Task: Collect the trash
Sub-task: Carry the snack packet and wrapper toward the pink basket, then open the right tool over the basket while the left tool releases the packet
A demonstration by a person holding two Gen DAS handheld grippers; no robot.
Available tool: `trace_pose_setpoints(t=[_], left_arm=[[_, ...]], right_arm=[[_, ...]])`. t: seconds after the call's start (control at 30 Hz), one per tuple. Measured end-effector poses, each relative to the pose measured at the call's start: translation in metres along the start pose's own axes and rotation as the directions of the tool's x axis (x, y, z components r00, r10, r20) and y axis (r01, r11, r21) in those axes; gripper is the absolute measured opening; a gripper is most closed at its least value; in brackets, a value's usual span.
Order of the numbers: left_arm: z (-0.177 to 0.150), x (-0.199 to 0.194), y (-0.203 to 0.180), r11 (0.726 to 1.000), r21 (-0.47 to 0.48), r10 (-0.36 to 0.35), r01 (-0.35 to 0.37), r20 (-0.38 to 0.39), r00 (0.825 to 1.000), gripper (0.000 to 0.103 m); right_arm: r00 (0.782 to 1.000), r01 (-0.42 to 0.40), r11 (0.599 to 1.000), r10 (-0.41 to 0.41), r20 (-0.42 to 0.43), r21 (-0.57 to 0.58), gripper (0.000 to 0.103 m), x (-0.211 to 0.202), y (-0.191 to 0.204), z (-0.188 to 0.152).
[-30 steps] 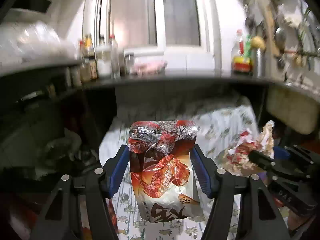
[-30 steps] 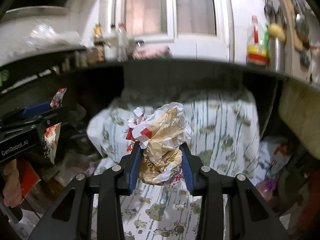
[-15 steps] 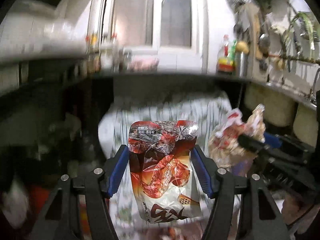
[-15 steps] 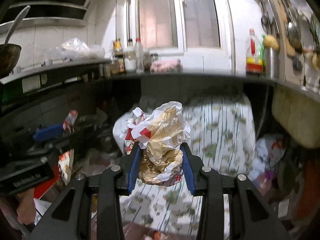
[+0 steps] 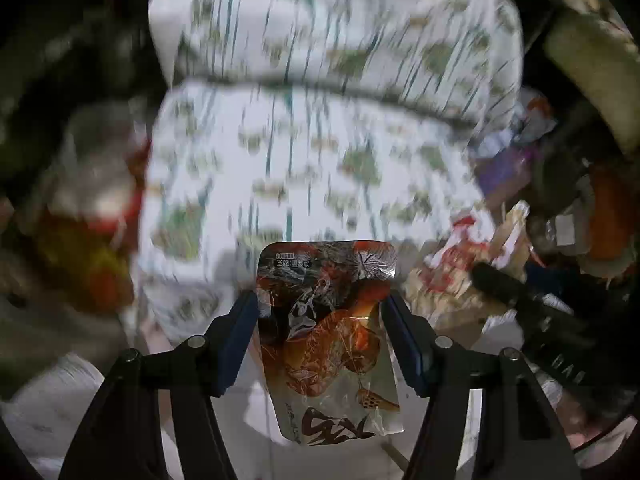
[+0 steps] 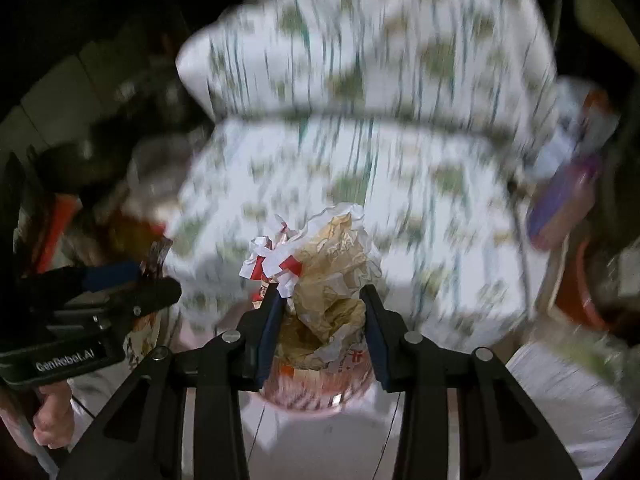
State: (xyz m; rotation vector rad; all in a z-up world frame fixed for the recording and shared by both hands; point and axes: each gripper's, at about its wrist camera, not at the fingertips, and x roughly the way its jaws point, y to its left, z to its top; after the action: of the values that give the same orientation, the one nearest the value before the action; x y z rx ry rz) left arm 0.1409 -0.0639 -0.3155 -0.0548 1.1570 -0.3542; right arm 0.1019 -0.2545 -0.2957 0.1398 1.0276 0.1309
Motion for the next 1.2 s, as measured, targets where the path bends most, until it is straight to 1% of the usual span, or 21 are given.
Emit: trace_pose_setpoints(t=[0.03,0.1,0.2,0.27,0.3,0.37,0.4,0.5,0.53,0.6,0.63,0.7,0.87,1.0,1.13,1.2], left_arm=[[-0.004,0.012,0.002,1.0,-0.01,-0.009,0.008,-0.037,0.999,0.066],[-0.004,0.03,0.003,1.0,-0.022,-0.015,0.014,-0.079,0.997,0.066],[-0.007,0.05,0.004,1.0,-0.025,-0.002,-0.001,-0.121,0.993,0.066],[-0.003,0.06,0.004,0.999,-0.032,0.006,-0.011,-0.138,0.99,0.067],[-0.002,0.065,0.005,0.999,-0.039,-0.002,-0.004,-0.148,0.989,0.067],[0.0,0.07,0.008,0.998,-0.056,-0.013,0.004,-0.161,0.987,0.067],[-0.001,0.071,0.009,0.998,-0.061,-0.014,0.004,-0.162,0.987,0.067],[0.0,0.071,0.008,0.998,-0.063,-0.02,0.01,-0.161,0.987,0.069],[0.001,0.071,0.008,0.998,-0.066,-0.023,0.013,-0.161,0.987,0.07],[0.001,0.07,0.009,0.997,-0.071,-0.024,0.013,-0.163,0.986,0.08],[0.001,0.069,0.01,0.997,-0.072,-0.012,0.001,-0.157,0.988,0.081],[0.002,0.066,0.011,0.997,-0.067,0.02,-0.029,-0.144,0.989,0.081],[0.004,0.056,0.017,0.994,-0.078,0.066,-0.075,-0.103,0.992,0.081],[0.007,0.036,0.018,0.99,-0.066,0.12,-0.122,-0.038,0.992,0.081],[0.009,-0.001,0.014,0.99,-0.05,0.135,-0.132,0.052,0.989,0.081],[0.013,-0.033,0.009,0.991,-0.043,0.131,-0.126,0.124,0.984,0.081]], right_arm=[[0.999,-0.01,1.0,0.01,-0.048,0.002,0.038,0.014,-0.002,-0.005],[0.991,-0.035,0.999,0.036,-0.13,0.01,0.038,0.035,-0.003,-0.016],[0.976,-0.045,0.999,0.048,-0.211,0.021,0.038,0.06,-0.004,-0.027],[0.973,-0.017,1.0,0.019,-0.228,0.01,0.038,0.067,-0.004,-0.03],[0.973,-0.009,1.0,0.011,-0.23,0.006,0.038,0.07,-0.004,-0.031],[0.97,-0.014,1.0,0.017,-0.242,0.013,0.039,0.075,-0.006,-0.032],[0.969,-0.019,1.0,0.024,-0.245,0.02,0.041,0.075,-0.006,-0.032],[0.968,-0.022,0.999,0.031,-0.249,0.039,0.044,0.077,-0.01,-0.028],[0.968,-0.021,0.999,0.032,-0.247,0.047,0.045,0.077,-0.012,-0.028],[0.969,-0.026,0.997,0.042,-0.242,0.068,0.053,0.076,-0.014,-0.025],[0.971,-0.033,0.996,0.052,-0.235,0.083,0.055,0.074,-0.016,-0.024],[0.974,-0.04,0.993,0.063,-0.217,0.107,0.057,0.07,-0.02,-0.021],[0.978,-0.055,0.988,0.083,-0.193,0.143,0.058,0.064,-0.027,-0.018],[0.985,-0.056,0.988,0.078,-0.154,0.142,0.058,0.052,-0.028,-0.015],[0.997,-0.041,0.995,0.046,-0.057,0.091,0.058,0.022,-0.021,-0.006],[0.999,-0.035,0.998,0.034,0.01,0.055,0.058,-0.002,-0.014,0.002]])
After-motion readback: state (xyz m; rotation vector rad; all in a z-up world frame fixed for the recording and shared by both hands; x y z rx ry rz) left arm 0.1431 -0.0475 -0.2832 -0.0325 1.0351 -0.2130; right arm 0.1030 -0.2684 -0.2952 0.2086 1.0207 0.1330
